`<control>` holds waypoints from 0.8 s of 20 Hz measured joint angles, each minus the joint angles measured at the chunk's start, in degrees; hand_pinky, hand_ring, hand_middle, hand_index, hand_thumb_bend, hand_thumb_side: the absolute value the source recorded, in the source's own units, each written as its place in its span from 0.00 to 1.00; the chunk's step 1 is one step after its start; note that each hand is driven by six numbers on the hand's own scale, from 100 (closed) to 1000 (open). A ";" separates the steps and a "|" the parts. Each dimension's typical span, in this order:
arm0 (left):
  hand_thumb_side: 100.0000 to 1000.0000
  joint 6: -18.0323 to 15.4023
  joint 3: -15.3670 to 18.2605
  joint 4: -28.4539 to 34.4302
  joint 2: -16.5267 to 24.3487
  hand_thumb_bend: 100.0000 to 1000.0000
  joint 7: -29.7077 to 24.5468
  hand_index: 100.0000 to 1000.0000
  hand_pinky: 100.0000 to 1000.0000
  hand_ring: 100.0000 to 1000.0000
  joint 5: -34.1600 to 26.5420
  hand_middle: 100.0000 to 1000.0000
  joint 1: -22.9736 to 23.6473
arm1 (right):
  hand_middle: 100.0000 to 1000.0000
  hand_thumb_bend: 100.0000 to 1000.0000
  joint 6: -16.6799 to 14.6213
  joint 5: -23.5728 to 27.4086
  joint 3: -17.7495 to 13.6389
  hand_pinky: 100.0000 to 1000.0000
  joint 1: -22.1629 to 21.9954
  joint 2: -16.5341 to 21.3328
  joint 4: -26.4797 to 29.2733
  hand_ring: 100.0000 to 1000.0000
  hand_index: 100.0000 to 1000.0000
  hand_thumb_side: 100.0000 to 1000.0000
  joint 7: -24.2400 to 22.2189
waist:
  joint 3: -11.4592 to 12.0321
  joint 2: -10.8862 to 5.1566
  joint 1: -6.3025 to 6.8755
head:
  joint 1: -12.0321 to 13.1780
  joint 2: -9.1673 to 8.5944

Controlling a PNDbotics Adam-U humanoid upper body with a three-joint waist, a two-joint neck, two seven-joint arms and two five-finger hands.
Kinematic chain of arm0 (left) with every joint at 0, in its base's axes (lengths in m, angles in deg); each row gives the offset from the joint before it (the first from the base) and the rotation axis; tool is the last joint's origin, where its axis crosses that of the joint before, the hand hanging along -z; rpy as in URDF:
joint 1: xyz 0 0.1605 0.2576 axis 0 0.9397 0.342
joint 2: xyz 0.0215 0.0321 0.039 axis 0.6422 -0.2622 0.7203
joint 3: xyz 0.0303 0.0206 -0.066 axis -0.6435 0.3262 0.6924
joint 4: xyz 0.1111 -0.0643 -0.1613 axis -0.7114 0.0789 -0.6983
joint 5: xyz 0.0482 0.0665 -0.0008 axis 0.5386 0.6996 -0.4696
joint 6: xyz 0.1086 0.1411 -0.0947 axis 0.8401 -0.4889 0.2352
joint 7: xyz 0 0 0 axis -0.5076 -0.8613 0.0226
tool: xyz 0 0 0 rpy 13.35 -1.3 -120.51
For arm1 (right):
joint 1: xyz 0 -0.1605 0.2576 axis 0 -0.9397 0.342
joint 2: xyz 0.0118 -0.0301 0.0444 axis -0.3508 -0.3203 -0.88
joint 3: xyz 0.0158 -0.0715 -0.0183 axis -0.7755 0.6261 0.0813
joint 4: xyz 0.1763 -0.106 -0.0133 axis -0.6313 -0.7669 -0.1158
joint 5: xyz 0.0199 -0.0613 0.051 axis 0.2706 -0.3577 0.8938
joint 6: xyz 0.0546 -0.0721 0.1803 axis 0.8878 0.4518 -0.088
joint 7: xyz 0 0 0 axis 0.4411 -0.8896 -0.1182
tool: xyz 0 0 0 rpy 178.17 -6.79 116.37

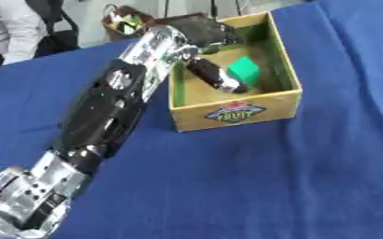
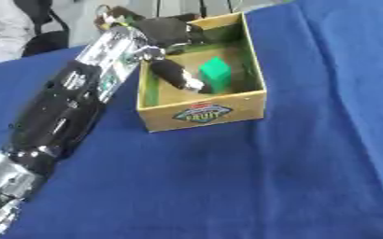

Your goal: Pick up objects on the table and place them in the box.

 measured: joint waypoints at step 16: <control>1.00 14.27 8.21 40.08 8.68 0.10 30.74 0.93 0.45 0.59 -38.06 0.63 18.23 | 0.78 0.00 -2.69 -0.13 -0.79 0.80 0.49 -0.12 0.00 0.82 0.75 1.00 2.95 | 2.30 -0.50 -1.15 | 1.36 1.59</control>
